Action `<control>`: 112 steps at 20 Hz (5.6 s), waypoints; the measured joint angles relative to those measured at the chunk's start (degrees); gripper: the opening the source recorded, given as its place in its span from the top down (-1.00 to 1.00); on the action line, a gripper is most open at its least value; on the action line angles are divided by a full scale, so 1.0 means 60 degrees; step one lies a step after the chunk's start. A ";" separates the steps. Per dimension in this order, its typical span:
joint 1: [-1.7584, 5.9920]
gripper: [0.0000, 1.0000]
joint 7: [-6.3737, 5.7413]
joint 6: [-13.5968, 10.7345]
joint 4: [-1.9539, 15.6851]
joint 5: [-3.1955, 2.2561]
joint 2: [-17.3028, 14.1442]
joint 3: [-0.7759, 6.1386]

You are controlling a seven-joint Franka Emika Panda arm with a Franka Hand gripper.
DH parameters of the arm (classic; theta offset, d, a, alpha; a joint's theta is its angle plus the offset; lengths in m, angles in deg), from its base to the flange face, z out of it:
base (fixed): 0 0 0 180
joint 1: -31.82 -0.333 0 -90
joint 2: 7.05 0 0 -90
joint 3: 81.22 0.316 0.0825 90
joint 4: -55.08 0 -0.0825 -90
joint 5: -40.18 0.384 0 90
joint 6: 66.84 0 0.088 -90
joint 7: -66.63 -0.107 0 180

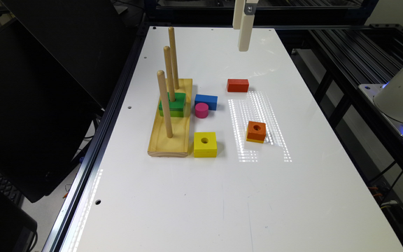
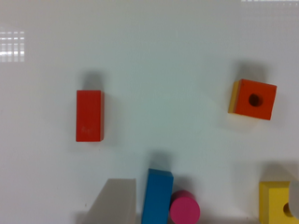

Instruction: Pick up yellow block.

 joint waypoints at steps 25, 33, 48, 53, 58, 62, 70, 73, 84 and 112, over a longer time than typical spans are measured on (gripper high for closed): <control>-0.0002 -1.00 -0.0001 0.0004 0.0006 0.0000 0.0000 0.0028; -0.0003 -1.00 -0.0027 0.0021 0.0045 0.0017 -0.0006 0.0124; -0.0003 -1.00 -0.1177 0.0073 0.1330 -0.0127 -0.1201 0.1173; -0.0001 -1.00 -0.1473 0.0073 0.1618 -0.0284 -0.1500 0.1377; -0.0003 -1.00 -0.1922 0.0073 0.1755 -0.0351 -0.1620 0.1786; 0.0004 -1.00 -0.1983 0.0073 0.1765 -0.0361 -0.1621 0.1846; 0.0000 -1.00 -0.2227 0.0581 0.1733 -0.0781 -0.2329 0.1849; 0.0002 -1.00 -0.2406 0.0852 0.1763 -0.1057 -0.2691 0.1851; 0.0003 -1.00 -0.2812 0.1631 0.1552 -0.1655 -0.3481 0.1840; -0.0045 -1.00 -0.3431 0.2364 0.1617 -0.2468 -0.4474 0.1825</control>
